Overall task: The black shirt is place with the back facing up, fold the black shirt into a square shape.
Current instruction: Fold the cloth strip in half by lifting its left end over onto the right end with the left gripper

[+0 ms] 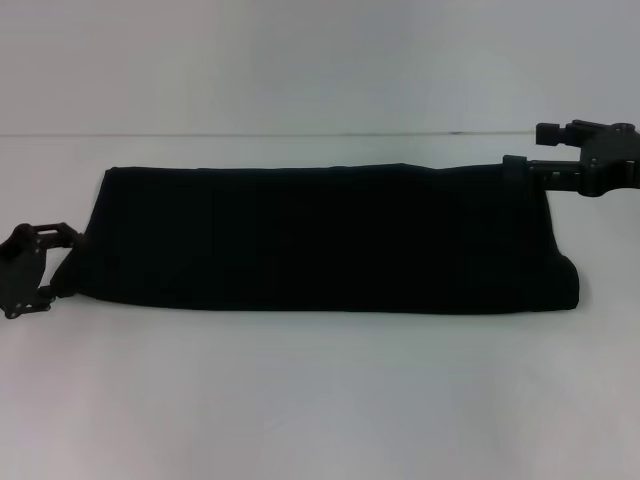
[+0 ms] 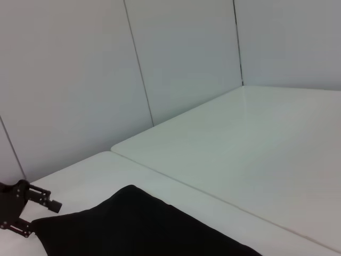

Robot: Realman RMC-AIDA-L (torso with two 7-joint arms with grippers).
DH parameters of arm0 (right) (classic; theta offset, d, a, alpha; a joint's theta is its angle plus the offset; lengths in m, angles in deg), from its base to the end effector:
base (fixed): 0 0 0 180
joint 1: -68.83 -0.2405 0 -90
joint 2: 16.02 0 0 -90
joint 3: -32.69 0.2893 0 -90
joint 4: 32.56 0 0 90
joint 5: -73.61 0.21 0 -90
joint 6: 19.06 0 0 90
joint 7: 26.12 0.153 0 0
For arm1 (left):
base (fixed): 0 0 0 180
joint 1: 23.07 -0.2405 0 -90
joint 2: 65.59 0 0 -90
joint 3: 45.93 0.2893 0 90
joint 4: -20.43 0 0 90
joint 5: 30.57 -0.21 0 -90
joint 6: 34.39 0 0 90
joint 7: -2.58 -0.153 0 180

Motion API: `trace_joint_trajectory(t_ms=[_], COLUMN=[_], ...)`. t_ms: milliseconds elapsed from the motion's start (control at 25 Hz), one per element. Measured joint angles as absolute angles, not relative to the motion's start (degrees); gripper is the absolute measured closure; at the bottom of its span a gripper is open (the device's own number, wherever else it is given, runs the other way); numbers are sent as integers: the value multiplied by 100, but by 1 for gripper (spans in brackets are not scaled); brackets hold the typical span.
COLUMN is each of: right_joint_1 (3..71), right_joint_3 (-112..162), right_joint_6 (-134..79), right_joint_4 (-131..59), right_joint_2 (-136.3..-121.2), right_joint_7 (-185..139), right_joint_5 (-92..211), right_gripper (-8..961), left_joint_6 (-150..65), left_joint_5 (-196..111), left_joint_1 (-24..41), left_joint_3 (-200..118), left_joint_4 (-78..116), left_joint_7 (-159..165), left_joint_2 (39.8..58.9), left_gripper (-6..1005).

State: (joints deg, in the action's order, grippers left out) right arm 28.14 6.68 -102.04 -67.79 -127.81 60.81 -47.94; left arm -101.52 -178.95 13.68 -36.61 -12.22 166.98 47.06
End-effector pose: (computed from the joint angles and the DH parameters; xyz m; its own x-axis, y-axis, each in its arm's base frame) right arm 0.2735 0.4273 0.0500 0.7712 -0.3455 -0.5347 -0.5576 -0.7718 -0.3056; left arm -0.3915 0.3923 0.0461 -0.5279 0.6095 0.5914 0.8356 0.4974 0.2332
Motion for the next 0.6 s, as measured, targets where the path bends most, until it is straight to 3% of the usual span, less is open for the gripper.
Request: trace_joint_trajectory(t_ms=[40,240,360,600], right_joint_1=[2814,2814,2810,2809], right_joint_3=[668,668,668,668], right_joint_6=[-10206,-10209,-10202,-10196], right_joint_4=[-6791,-6804,-6806,-6807], right_joint_2=[-12781,-12781,-12781,-12791], right_joint_7=[6080,6080,6070,6027], right_joint_5=[-4794,-4789,-4787,-4779], right_gripper=[30,31,31,31], left_joint_6=[-10144,-10110,-10047,-9954], left_joint_5=[-17899,-17912,-17987,-18049], left_joint_1=[1364,1354,1352,1336], left_joint_3=[-3660,-3620,-3581,-3512], left_joint_4=[-1221,-1213,-1204,-1191], left_joint_7=[16684,16588,16562,16548], left_joint_2=[4706,4714,4717,4734], left_gripper=[123,336,576,783])
